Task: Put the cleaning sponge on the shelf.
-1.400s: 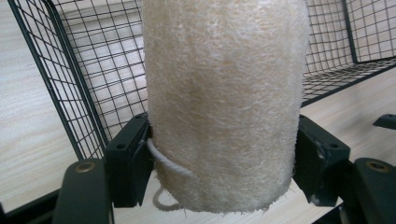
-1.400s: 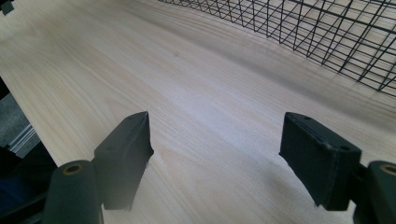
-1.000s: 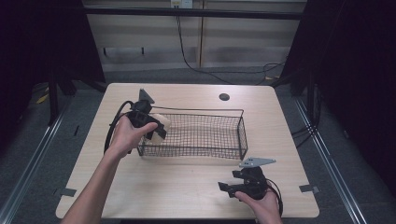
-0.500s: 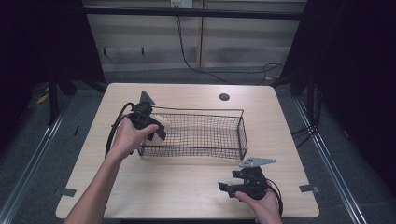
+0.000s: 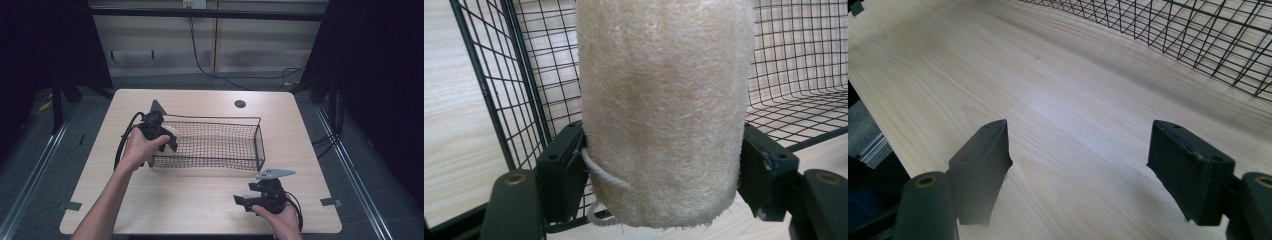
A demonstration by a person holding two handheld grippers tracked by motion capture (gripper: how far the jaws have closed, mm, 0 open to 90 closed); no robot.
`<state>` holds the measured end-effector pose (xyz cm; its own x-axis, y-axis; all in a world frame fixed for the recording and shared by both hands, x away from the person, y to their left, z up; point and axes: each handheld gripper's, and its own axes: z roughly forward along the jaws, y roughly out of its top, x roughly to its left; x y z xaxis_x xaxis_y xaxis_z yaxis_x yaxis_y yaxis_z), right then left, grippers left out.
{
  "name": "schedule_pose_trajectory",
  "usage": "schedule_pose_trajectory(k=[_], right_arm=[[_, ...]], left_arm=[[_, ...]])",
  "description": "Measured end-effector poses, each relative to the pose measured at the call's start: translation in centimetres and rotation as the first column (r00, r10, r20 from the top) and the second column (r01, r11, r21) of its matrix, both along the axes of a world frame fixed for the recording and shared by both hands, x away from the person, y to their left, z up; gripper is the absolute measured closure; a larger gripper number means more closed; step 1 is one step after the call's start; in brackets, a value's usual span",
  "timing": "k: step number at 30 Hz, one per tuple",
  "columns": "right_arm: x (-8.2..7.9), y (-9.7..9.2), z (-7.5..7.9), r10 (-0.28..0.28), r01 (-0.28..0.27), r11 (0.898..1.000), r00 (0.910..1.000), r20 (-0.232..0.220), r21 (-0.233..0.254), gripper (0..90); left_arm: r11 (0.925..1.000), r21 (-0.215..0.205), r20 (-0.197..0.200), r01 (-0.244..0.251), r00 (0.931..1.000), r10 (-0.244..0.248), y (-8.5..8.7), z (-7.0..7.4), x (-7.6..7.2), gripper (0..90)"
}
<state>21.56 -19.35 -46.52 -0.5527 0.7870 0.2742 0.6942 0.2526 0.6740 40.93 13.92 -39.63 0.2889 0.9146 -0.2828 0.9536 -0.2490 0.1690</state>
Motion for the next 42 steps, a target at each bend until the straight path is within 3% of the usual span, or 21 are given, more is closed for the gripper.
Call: schedule_pose_trajectory(k=[15,42], right_arm=[[0.0,0.0,0.0,0.002,-0.002,1.0,1.0,-0.002,0.0,24.3],[0.0,0.0,0.0,0.004,-0.004,1.0,1.0,-0.004,0.0,24.0]], left_arm=[[1.0,0.0,-0.002,-0.008,1.0,0.008,0.1,-0.6,0.1,30.4],[0.9999,0.004,-0.04,-0.013,0.9991,0.013,0.1,-2.2,0.4,30.2]])
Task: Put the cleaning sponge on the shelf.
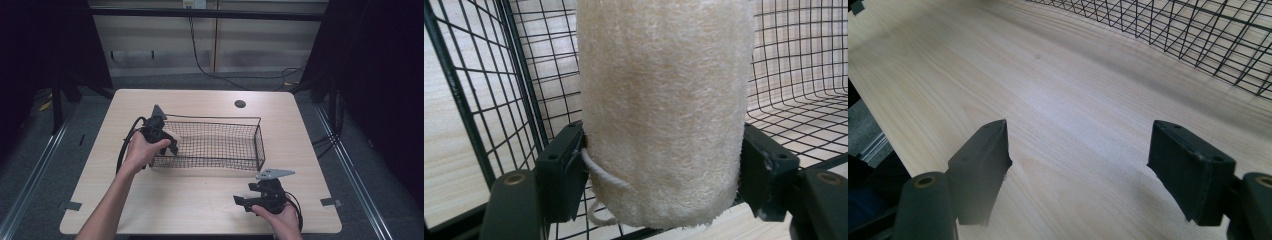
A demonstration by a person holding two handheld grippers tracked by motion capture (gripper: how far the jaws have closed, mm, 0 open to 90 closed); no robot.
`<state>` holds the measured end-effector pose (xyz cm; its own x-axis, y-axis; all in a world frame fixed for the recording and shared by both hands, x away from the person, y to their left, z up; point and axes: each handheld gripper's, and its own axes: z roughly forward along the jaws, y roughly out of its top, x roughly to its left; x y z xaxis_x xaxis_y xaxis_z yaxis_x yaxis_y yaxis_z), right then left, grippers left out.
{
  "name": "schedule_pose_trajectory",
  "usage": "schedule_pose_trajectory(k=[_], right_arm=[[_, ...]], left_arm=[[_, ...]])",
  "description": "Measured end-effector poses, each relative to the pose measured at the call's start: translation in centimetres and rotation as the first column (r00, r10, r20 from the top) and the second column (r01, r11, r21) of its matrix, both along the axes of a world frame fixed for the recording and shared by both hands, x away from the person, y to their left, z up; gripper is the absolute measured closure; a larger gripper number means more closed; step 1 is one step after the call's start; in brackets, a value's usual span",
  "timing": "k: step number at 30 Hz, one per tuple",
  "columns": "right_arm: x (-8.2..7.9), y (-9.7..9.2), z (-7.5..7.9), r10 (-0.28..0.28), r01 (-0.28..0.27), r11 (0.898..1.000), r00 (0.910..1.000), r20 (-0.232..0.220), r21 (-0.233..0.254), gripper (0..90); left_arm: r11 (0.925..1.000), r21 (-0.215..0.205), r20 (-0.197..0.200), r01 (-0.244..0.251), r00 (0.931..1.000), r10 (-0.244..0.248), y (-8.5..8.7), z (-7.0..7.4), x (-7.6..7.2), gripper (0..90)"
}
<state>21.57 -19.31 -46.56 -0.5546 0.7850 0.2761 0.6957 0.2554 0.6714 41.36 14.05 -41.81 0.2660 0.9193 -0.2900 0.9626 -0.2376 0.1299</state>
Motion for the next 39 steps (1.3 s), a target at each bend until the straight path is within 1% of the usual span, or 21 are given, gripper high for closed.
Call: schedule_pose_trajectory(k=[1,2,5,8,11,12,14,18,22,24,28,29,35,37,39], right_arm=[[0.0,0.0,0.0,0.0,0.0,1.0,1.0,0.0,0.0,24.0],[0.0,0.0,0.0,0.0,0.0,1.0,1.0,0.0,0.0,24.0],[0.0,0.0,0.0,0.0,0.0,1.0,1.0,0.0,0.0,24.0],[0.0,0.0,0.0,0.0,0.0,1.0,1.0,-0.001,-0.001,23.9],[0.0,0.0,0.0,0.002,-0.002,1.0,1.0,0.0,0.001,23.9],[0.0,0.0,0.0,0.001,-0.001,1.0,1.0,-0.001,0.001,23.9],[0.0,0.0,0.0,0.002,-0.002,1.0,1.0,0.0,0.001,23.9],[0.0,0.0,0.0,0.002,-0.002,1.0,1.0,0.0,0.001,23.9],[0.0,0.0,0.0,0.002,-0.002,1.0,1.0,0.0,0.0,23.9],[0.0,0.0,0.0,0.002,-0.002,1.0,1.0,0.0,0.001,23.9],[0.0,0.0,0.0,0.001,-0.001,1.0,1.0,-0.001,-0.001,23.9],[0.0,0.0,0.0,0.001,-0.001,1.0,1.0,0.0,-0.001,23.9],[0.0,0.0,0.0,0.001,-0.001,1.0,1.0,-0.001,-0.001,23.8],[0.0,0.0,0.0,0.001,-0.001,1.0,1.0,-0.001,0.0,23.8],[0.0,0.0,0.0,0.001,-0.001,1.0,1.0,-0.001,0.0,23.9]], left_arm=[[1.0,0.002,-0.001,-0.005,1.0,0.005,-0.1,0.0,0.0,30.3],[0.9999,0.011,-0.001,-0.002,1.0,0.002,-0.1,-0.1,0.0,30.2],[0.9998,0.02,-0.006,0.003,1.0,-0.003,-0.2,-0.3,0.0,30.3],[0.9997,0.025,-0.012,0.0,0.9999,0.0,-0.3,-0.4,0.1,30.2],[0.9997,0.023,-0.007,-0.003,1.0,0.004,-0.4,-0.6,0.1,30.3],[0.9996,0.029,-0.009,0.004,0.9999,-0.004,-0.3,-0.7,0.1,30.3],[0.9996,0.029,-0.017,0.002,0.9998,-0.001,-0.5,-0.9,0.1,30.2],[0.9996,0.026,-0.016,0.0,0.9999,0.0,-0.5,-1.1,0.1,30.2],[0.9997,0.026,-0.02,0.003,0.9998,-0.002,-0.6,-1.1,0.1,30.2],[0.9992,0.039,-0.011,0.002,0.9999,-0.001,-0.7,-1.2,0.1,30.2],[0.9991,0.042,-0.008,0.006,0.9999,-0.006,-0.8,-1.3,0.1,30.2],[0.9989,0.046,-0.013,0.013,0.9998,-0.013,-0.8,-1.3,0.1,30.1],[0.9983,0.057,-0.014,0.01,0.9999,-0.009,-1.0,-1.3,0.1,29.9],[0.9975,0.068,-0.014,0.022,0.9997,-0.021,-1.0,-1.4,0.1,29.8],[0.9975,0.065,-0.019,0.026,0.9995,-0.025,-1.0,-1.3,0.1,29.5]])
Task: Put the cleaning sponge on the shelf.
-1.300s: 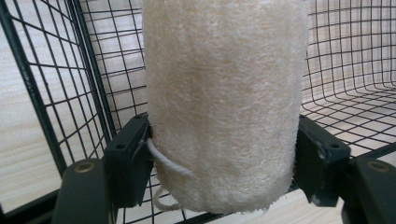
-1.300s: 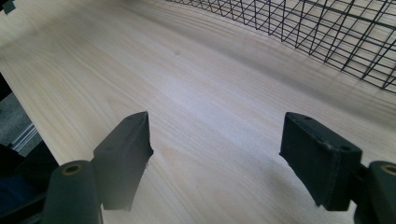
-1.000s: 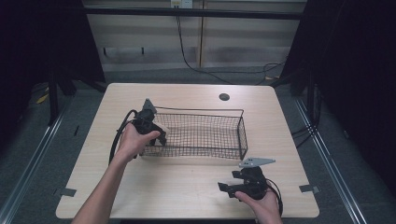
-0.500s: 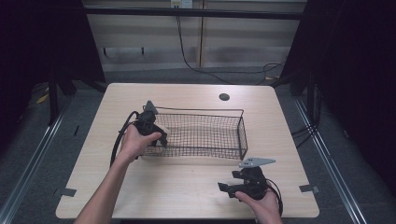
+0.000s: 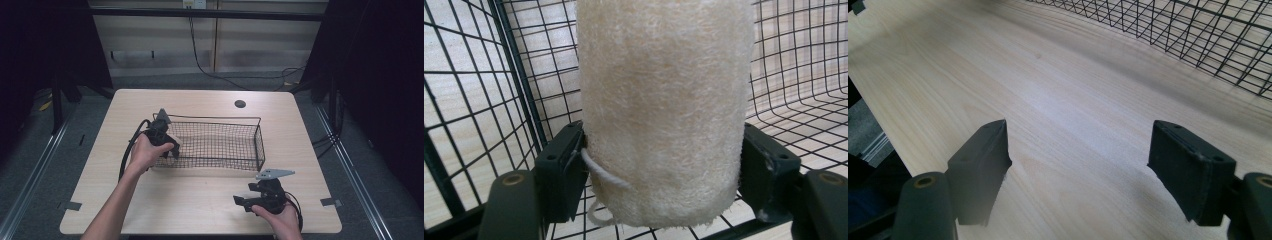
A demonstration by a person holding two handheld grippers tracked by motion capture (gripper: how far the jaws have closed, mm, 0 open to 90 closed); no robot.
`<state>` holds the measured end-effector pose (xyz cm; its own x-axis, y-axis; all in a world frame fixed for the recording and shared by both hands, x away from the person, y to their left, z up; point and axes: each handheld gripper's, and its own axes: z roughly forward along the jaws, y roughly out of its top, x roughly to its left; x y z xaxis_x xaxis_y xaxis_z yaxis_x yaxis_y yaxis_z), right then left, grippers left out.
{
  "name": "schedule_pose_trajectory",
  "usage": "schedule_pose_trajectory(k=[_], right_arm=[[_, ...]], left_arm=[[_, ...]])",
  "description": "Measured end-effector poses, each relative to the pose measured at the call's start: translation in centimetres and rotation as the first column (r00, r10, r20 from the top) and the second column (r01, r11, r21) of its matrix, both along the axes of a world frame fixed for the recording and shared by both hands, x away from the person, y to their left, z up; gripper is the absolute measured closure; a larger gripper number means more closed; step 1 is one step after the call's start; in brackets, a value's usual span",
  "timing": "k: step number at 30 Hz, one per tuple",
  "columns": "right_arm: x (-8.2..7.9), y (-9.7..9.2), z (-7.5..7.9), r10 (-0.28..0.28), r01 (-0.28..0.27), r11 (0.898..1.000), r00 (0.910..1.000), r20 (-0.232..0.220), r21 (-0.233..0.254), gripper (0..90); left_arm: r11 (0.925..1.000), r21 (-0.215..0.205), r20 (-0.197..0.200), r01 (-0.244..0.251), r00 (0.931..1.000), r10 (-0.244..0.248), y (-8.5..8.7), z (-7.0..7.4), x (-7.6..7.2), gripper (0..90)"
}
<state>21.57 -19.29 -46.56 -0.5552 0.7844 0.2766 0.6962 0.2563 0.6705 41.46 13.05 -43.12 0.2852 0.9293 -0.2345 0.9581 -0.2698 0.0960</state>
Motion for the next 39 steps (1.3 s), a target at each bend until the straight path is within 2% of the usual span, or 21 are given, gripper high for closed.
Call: schedule_pose_trajectory(k=[4,7,11,18,26,27,32,38,39], right_arm=[[0.0,0.0,0.0,0.001,-0.001,1.0,1.0,0.0,0.001,23.9],[0.0,0.0,0.0,0.0,0.0,1.0,1.0,0.0,0.001,23.9],[0.0,0.0,0.0,0.0,0.0,1.0,1.0,0.0,0.001,23.8],[0.0,0.0,0.0,0.0,0.0,1.0,1.0,0.001,0.002,23.8],[0.0,0.0,0.0,0.002,-0.002,1.0,1.0,0.001,0.003,23.8],[0.0,0.0,0.0,0.002,-0.002,1.0,1.0,0.001,0.003,23.9],[0.0,0.0,0.0,0.003,-0.003,1.0,1.0,0.001,0.002,23.9],[0.0,0.0,0.0,0.001,-0.001,1.0,1.0,0.0,0.003,23.8],[0.0,0.0,0.0,0.002,-0.002,1.0,1.0,0.001,0.003,23.8]], left_arm=[[0.9997,-0.001,-0.012,0.024,0.9996,-0.024,-0.1,0.0,0.0,26.7],[0.9999,-0.008,-0.01,0.008,0.9999,-0.008,-0.1,0.0,0.1,26.9],[0.9997,-0.018,-0.019,0.019,0.9996,-0.019,0.0,0.1,0.1,26.7],[0.999,-0.039,-0.004,0.019,0.9998,-0.019,0.3,0.3,0.1,19.6],[0.9953,-0.091,0.004,0.032,0.9995,-0.032,0.9,0.6,0.0,19.3],[0.9931,-0.11,0.012,0.039,0.9992,-0.038,1.0,0.8,-0.1,19.0],[0.9895,-0.137,0.027,0.047,0.9987,-0.044,1.2,1.2,-0.3,18.5],[0.9872,-0.155,0.051,0.038,0.9982,-0.03,1.7,1.6,-0.5,18.5],[0.9842,-0.167,0.062,0.058,0.9969,-0.048,1.8,1.7,-0.7,18.5]])
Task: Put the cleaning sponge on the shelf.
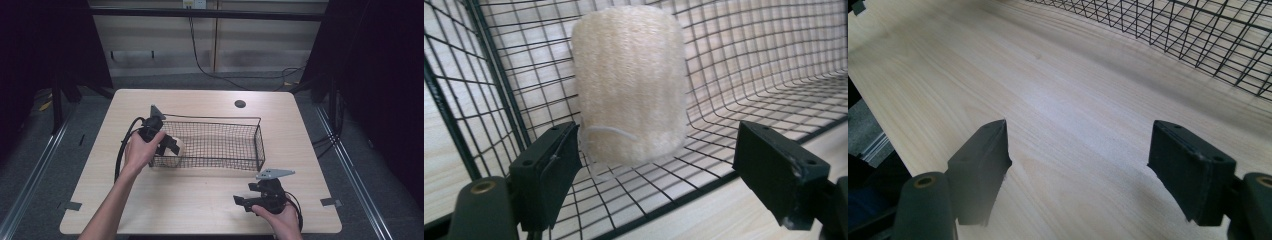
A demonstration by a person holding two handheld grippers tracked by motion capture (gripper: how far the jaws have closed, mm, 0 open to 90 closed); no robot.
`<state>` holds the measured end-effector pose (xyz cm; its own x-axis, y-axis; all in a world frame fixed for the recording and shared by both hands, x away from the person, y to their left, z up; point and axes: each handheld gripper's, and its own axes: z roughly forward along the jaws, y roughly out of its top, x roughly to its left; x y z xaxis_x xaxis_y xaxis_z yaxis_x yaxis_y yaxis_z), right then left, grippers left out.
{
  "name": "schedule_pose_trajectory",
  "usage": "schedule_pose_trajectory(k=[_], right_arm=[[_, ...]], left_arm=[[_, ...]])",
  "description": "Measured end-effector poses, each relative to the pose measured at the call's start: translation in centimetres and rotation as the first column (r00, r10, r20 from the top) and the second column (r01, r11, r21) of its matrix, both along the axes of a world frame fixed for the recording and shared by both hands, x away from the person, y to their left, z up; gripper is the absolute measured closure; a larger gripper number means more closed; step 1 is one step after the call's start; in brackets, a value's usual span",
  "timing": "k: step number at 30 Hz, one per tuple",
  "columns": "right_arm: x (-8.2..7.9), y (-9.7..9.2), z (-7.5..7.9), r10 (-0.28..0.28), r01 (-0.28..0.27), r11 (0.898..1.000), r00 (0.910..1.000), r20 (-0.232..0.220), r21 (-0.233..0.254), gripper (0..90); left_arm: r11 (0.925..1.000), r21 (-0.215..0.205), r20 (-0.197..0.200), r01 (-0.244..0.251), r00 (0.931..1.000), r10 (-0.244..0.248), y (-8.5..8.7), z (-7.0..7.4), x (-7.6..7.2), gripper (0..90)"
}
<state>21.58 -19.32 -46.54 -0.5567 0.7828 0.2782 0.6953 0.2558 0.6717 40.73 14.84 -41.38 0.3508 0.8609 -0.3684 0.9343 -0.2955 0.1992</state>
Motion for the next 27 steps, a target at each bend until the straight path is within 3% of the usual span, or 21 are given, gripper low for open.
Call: schedule_pose_trajectory(k=[12,17,21,23,24,25,26,27], right_arm=[[0.0,0.0,0.0,-0.003,0.003,1.0,1.0,-0.001,-0.002,23.9],[0.0,0.0,0.0,-0.004,0.004,1.0,1.0,-0.002,-0.001,23.9],[0.0,0.0,0.0,-0.005,0.005,1.0,1.0,-0.003,-0.002,23.9],[0.0,0.0,0.0,-0.004,0.004,1.0,1.0,-0.003,0.0,23.9],[0.0,0.0,0.0,-0.004,0.004,1.0,1.0,-0.003,0.0,23.9],[0.0,0.0,0.0,-0.005,0.005,1.0,1.0,-0.003,-0.001,23.9],[0.0,0.0,0.0,-0.006,0.006,1.0,1.0,-0.002,0.0,23.9],[0.0,0.0,0.0,-0.006,0.006,1.0,1.0,-0.002,0.0,23.9]], left_arm=[[0.9973,-0.061,0.049,0.041,0.9981,-0.038,1.2,0.9,-0.6,18.5],[0.992,-0.098,0.075,0.08,0.9946,-0.073,1.9,1.6,-1.1,18.6],[0.9886,-0.105,0.098,0.108,0.9904,-0.098,2.2,1.9,-1.4,20.1],[0.9881,-0.093,0.121,0.122,0.9865,-0.111,2.4,2.0,-1.6,20.1],[0.989,-0.088,0.153,0.119,0.9827,-0.105,2.7,2.2,-1.8,19.9],[0.989,-0.088,0.153,0.119,0.9827,-0.105,2.7,2.2,-1.8,19.2],[0.9832,-0.095,0.157,0.156,0.9776,-0.14,3.0,2.3,-1.9,18.3],[0.9832,-0.095,0.157,0.156,0.9776,-0.14,3.0,2.3,-1.9,17.7]])
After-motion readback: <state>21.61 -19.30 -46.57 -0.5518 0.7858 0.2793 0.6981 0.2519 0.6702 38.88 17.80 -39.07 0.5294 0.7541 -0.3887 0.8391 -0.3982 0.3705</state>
